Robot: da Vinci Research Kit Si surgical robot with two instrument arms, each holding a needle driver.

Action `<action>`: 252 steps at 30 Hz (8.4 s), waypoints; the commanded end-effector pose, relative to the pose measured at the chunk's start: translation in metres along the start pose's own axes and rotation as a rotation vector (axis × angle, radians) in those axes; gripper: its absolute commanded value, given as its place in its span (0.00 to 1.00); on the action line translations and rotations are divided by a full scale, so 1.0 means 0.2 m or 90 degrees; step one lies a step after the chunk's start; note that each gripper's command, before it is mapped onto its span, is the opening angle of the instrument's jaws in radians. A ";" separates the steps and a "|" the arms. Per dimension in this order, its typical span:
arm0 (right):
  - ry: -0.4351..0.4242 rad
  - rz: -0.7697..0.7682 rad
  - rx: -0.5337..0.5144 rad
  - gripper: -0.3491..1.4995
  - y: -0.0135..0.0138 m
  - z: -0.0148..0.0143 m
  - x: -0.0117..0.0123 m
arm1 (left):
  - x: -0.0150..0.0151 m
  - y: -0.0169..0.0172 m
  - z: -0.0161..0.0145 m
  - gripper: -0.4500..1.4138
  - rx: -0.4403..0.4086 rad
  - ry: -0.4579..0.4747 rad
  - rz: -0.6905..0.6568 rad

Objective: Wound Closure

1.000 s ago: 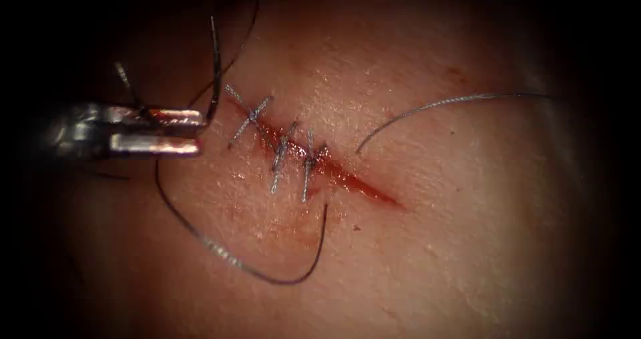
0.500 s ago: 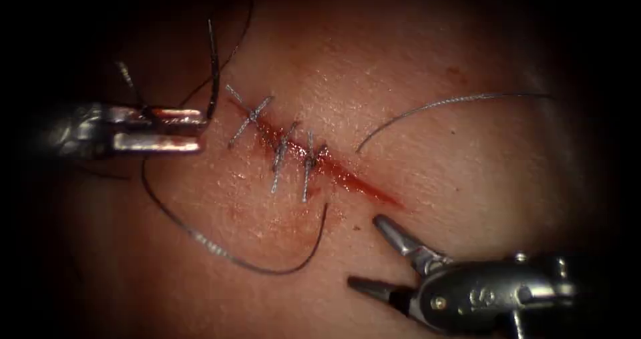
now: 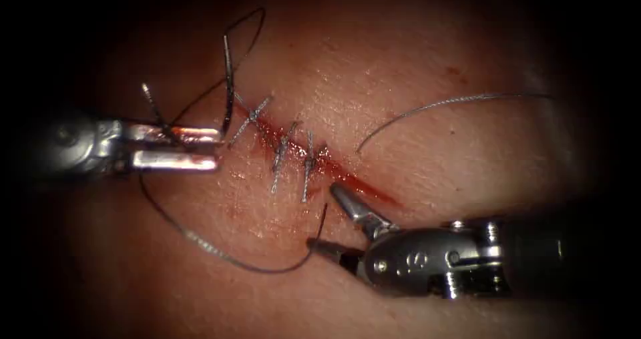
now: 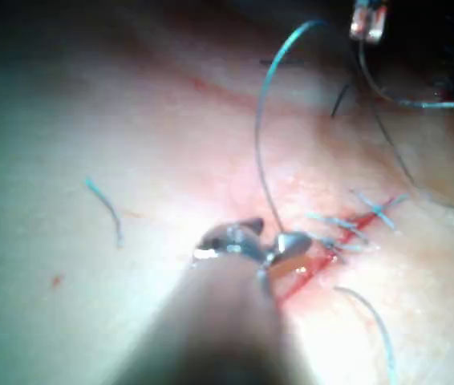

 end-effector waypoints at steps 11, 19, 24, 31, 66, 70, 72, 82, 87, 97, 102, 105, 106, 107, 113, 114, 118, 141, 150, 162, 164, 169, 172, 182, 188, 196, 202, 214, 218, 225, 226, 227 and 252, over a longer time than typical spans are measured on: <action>0.012 -0.020 0.051 0.00 -0.003 -0.005 -0.002 | -0.003 0.001 0.002 0.00 -0.001 0.001 0.000; 0.003 -0.031 0.068 0.00 -0.012 -0.035 0.003 | -0.003 0.001 0.002 0.00 -0.002 0.001 0.000; 0.005 -0.035 0.079 0.00 -0.024 -0.051 0.013 | -0.003 0.001 0.002 0.00 -0.001 0.001 0.000; 0.011 -0.036 0.089 0.00 -0.032 -0.055 0.023 | -0.003 0.001 0.002 0.00 -0.001 0.001 0.000; 0.006 -0.021 0.080 0.99 -0.042 -0.080 0.029 | -0.005 -0.002 0.000 0.00 -0.006 0.000 -0.006; 0.013 -0.023 0.151 0.99 -0.040 -0.086 0.026 | -0.007 -0.004 -0.003 0.00 -0.011 -0.001 -0.009; 0.028 -0.021 0.169 0.97 -0.036 -0.090 0.023 | -0.008 -0.005 -0.004 0.00 -0.007 -0.003 -0.008; -0.005 -0.061 0.073 0.93 -0.009 -0.055 0.005 | -0.010 -0.003 0.001 0.00 0.000 -0.008 -0.009; -0.016 -0.089 0.050 0.93 -0.004 -0.031 -0.006 | -0.011 -0.003 0.001 0.00 0.002 -0.011 -0.012; -0.013 -0.092 0.029 0.92 -0.006 -0.009 -0.014 | -0.011 -0.002 0.001 0.00 0.002 -0.011 -0.012; -0.007 -0.088 0.028 0.91 -0.006 -0.004 -0.010 | -0.011 -0.002 0.002 0.00 0.002 -0.011 -0.012; -0.004 -0.086 0.030 0.88 -0.007 -0.001 -0.008 | -0.011 -0.002 0.001 0.00 0.002 -0.011 -0.012; -0.004 -0.086 0.030 0.86 -0.007 0.000 -0.007 | -0.011 -0.002 0.001 0.00 0.002 -0.011 -0.012; -0.005 -0.086 0.030 0.84 -0.008 0.000 -0.007 | -0.011 -0.002 0.001 0.00 0.002 -0.011 -0.012; -0.004 -0.083 0.031 0.81 -0.009 0.002 -0.003 | -0.011 -0.002 0.001 0.00 0.002 -0.011 -0.012; -0.002 -0.083 0.033 0.79 -0.009 0.002 -0.002 | -0.011 -0.002 0.001 0.00 0.002 -0.011 -0.012; 0.013 -0.085 0.083 0.00 -0.011 -0.002 -0.001 | -0.011 -0.002 0.001 0.00 0.002 -0.011 -0.012; 0.020 -0.089 0.109 0.05 -0.022 -0.027 0.005 | -0.011 -0.002 0.001 0.00 0.002 -0.011 -0.012; -0.013 -0.076 0.076 0.99 -0.026 -0.033 0.009 | -0.015 -0.008 -0.004 0.00 0.008 -0.018 -0.013; -0.010 -0.056 0.039 0.99 -0.014 -0.058 0.005 | -0.016 -0.027 -0.027 0.00 0.025 -0.004 -0.033; -0.017 -0.054 0.033 0.99 -0.012 -0.059 0.003 | -0.019 -0.031 -0.029 0.00 0.026 -0.003 -0.038; -0.022 -0.046 0.024 0.99 -0.011 -0.060 0.001 | -0.042 -0.042 -0.029 0.00 0.056 -0.018 -0.031; -0.022 -0.046 0.023 0.99 -0.011 -0.060 0.001 | -0.055 -0.047 -0.027 0.00 0.067 -0.025 -0.028; -0.022 -0.022 0.021 0.98 -0.008 -0.061 -0.001 | -0.097 -0.068 -0.033 0.16 0.121 -0.042 -0.063; -0.022 -0.018 0.022 0.98 -0.007 -0.062 -0.001 | -0.102 -0.072 -0.033 0.53 0.142 -0.047 -0.083; -0.025 -0.017 0.020 0.98 -0.006 -0.063 -0.002 | -0.109 -0.080 -0.043 0.85 0.251 -0.063 -0.200; -0.025 -0.017 0.020 0.98 -0.006 -0.065 -0.002 | -0.097 -0.082 -0.048 0.94 0.294 -0.023 -0.228; -0.031 -0.017 0.019 0.98 -0.006 -0.066 -0.002 | -0.076 -0.086 -0.079 0.86 0.306 -0.010 -0.261; -0.032 -0.017 0.023 0.98 -0.006 -0.066 -0.002 | -0.077 -0.079 -0.081 0.86 0.234 -0.066 -0.248; -0.035 -0.016 0.030 0.97 -0.004 -0.066 -0.001 | -0.064 -0.067 -0.073 0.87 0.172 -0.100 -0.265; -0.034 -0.010 0.028 0.96 -0.003 -0.066 -0.001 | -0.061 -0.066 -0.071 0.87 0.164 -0.097 -0.269; -0.029 0.007 0.026 0.94 0.001 -0.066 0.001 | -0.057 -0.064 -0.067 0.87 0.151 -0.095 -0.274; 0.129 0.660 0.029 0.84 0.052 -0.023 -0.042 | -0.050 -0.002 0.016 0.68 -0.014 -0.043 -0.107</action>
